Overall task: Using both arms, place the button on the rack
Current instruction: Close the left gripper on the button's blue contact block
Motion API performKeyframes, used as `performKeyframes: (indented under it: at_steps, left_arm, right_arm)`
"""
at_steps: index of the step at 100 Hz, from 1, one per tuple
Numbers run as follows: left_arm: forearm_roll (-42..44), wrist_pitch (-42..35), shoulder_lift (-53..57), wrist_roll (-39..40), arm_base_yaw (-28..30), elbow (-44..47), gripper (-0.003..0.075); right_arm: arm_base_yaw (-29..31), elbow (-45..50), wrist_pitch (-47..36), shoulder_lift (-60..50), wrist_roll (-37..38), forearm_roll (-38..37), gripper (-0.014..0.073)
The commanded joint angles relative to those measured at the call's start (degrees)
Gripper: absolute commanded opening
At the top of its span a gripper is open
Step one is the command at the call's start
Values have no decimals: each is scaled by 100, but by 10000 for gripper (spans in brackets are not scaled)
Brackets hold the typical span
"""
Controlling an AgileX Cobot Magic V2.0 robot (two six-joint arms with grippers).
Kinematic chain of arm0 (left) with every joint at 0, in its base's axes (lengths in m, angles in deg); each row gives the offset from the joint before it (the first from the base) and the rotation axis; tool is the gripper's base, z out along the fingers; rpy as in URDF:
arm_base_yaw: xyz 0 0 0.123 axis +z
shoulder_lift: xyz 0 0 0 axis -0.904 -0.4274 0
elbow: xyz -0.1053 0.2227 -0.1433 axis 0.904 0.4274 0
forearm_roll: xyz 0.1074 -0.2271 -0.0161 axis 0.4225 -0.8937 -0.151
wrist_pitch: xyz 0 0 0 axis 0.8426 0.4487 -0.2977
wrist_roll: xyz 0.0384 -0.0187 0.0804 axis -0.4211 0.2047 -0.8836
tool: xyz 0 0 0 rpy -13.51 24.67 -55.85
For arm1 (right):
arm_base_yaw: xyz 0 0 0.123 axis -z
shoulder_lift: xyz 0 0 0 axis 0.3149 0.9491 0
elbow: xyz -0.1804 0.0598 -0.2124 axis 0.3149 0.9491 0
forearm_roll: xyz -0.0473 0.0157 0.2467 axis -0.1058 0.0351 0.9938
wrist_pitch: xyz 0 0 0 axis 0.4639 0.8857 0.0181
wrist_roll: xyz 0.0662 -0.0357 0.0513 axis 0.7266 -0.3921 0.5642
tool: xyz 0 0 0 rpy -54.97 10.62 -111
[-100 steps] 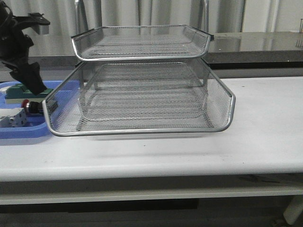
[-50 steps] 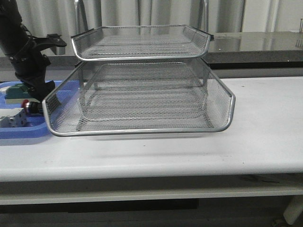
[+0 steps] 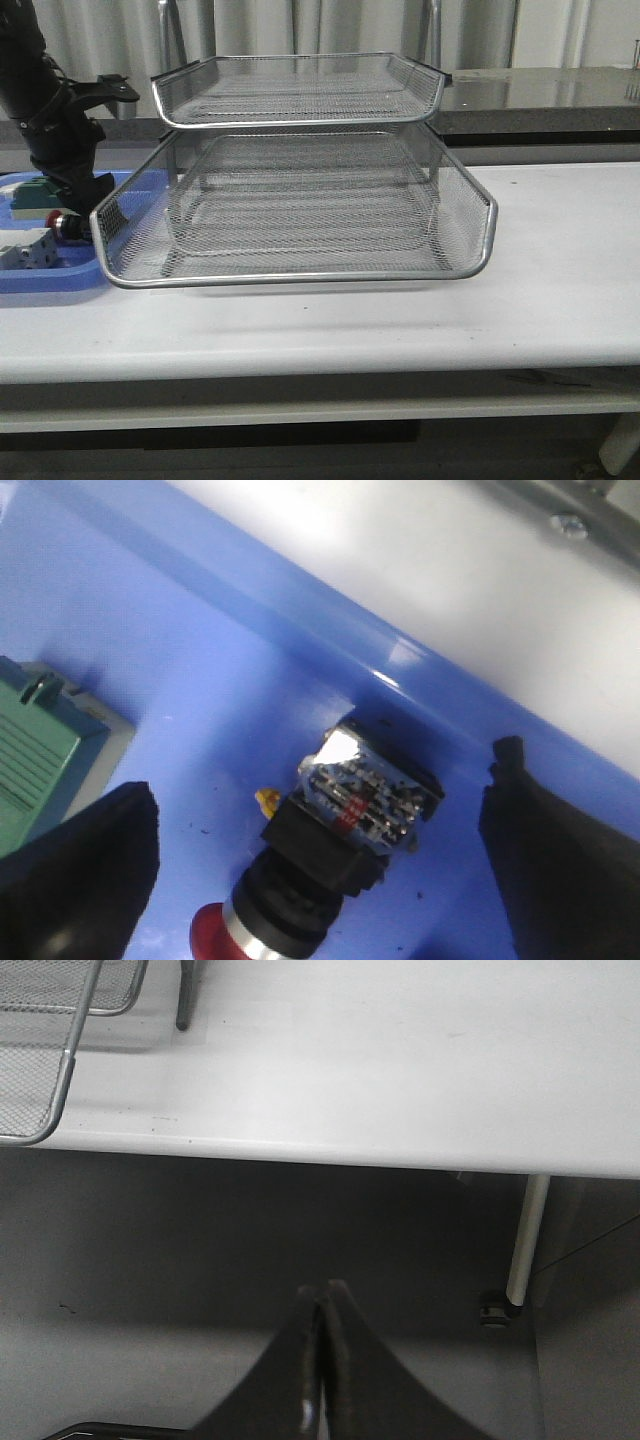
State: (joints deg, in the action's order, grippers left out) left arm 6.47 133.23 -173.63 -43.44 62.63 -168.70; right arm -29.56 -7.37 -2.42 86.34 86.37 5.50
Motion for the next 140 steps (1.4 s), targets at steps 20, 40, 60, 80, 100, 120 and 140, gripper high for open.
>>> performKeyframes:
  at_steps: [20, 40, 60, 80, 100, 120, 140]
  left_arm:
    - [18, -62, 295, 4, 94, -152, 619]
    - [18, -51, 295, 4, 122, -152, 578]
    - [18, -41, 295, 4, 122, -152, 364]
    - [18, -30, 295, -17, 122, -152, 75]
    - [18, 97, 295, -17, 122, -152, -20]
    - [18, 346, 328, -17, 122, -322, -20]
    - [18, 1014, 328, 48, 122, -1121, -20]
  right_arm:
    - [22, -191, -299, 13, -1, -124, -66]
    - [22, -191, -299, 13, -1, -124, -66]
    - [22, -191, -299, 13, -1, -124, -66]
    - [22, -191, -299, 13, -1, -124, -66]
    - [22, -191, -299, 13, -1, -124, -66]
    - [22, -191, -299, 13, -1, -124, -66]
    - [22, -191, -299, 13, -1, -124, -66]
